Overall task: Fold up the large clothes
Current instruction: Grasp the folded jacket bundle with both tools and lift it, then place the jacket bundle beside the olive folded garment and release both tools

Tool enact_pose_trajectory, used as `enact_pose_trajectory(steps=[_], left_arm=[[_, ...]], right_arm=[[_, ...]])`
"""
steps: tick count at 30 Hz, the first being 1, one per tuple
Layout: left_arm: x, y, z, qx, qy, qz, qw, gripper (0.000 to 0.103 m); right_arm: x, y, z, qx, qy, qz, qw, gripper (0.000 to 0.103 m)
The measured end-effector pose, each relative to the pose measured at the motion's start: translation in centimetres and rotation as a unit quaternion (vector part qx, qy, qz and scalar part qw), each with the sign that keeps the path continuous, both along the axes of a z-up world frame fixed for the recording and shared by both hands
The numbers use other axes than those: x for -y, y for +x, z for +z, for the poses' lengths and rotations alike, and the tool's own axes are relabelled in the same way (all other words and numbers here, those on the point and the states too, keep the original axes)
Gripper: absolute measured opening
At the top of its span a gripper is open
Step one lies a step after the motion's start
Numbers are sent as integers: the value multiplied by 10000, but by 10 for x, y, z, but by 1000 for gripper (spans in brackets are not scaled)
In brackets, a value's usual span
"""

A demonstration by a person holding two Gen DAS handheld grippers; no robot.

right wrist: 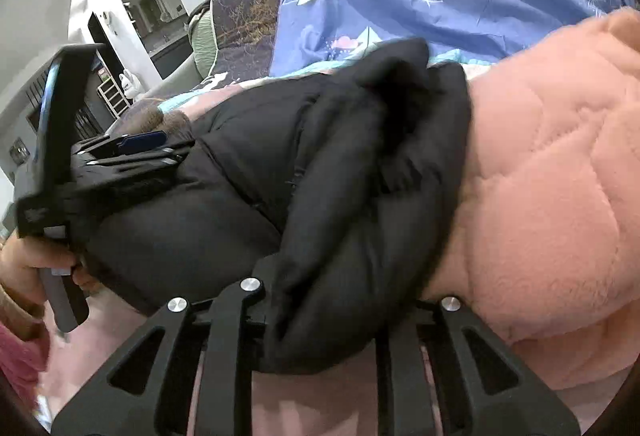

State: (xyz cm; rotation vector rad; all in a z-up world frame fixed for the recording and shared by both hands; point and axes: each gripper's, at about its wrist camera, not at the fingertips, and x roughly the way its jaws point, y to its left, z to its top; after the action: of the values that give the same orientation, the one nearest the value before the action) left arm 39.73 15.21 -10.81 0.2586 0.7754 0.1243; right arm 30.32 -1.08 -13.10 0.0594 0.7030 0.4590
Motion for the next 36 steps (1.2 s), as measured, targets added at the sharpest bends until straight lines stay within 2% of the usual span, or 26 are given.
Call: enact_pose_trajectory(steps=[1, 4, 5, 7, 8, 9, 11, 12, 15, 19, 23, 26, 29, 32, 36], left_arm=[[4, -4, -3, 93, 90, -47, 9999, 65], [14, -8, -5, 125, 461, -138, 9988, 66], [11, -12, -1, 99, 461, -106, 9988, 70], [8, -17, 7, 91, 434, -68, 9990, 78], [8, -23, 15, 141, 394, -101, 9991, 83], [6, -29, 20, 206, 357, -137, 9991, 84], [1, -48, 34, 383, 210, -196, 9989, 91], [1, -61, 41, 454, 82, -243, 9986, 93], [6, -112, 61, 731, -368, -486, 9955, 101], [21, -178, 77, 1064, -550, -699, 9903, 101], [46, -243, 87, 1108, -890, -757, 9869, 101], [66, -280, 95, 1223, -956, -817, 9845, 101], [87, -314, 105, 1372, -811, -886, 9832, 101], [102, -346, 117, 1532, -819, -900, 9807, 101], [111, -369, 124, 1555, -910, -778, 9806, 101]], right_arm=[[3, -4, 0, 50, -122, 0, 9999, 21], [3, -16, 2, -29, -232, 28, 9997, 37], [9, -20, 3, -128, -134, 12, 9998, 48], [20, -26, 4, -282, 270, 18, 9992, 56], [31, -37, 8, -291, 379, -95, 9988, 68], [33, -50, 12, -252, 468, -127, 9985, 70], [53, -89, 21, -134, 378, -339, 9986, 73], [57, -96, 24, -101, 303, -404, 9987, 73], [82, -138, 33, 158, -186, -820, 9963, 74], [101, -192, 46, 481, -319, -1168, 9915, 82], [101, -240, 61, 874, -401, -1392, 9856, 89], [97, -277, 71, 1111, -438, -1429, 9825, 93], [95, -310, 79, 1288, -544, -1546, 9780, 95], [97, -331, 85, 1400, -566, -1652, 9746, 97], [101, -351, 90, 1451, -571, -1788, 9715, 98]])
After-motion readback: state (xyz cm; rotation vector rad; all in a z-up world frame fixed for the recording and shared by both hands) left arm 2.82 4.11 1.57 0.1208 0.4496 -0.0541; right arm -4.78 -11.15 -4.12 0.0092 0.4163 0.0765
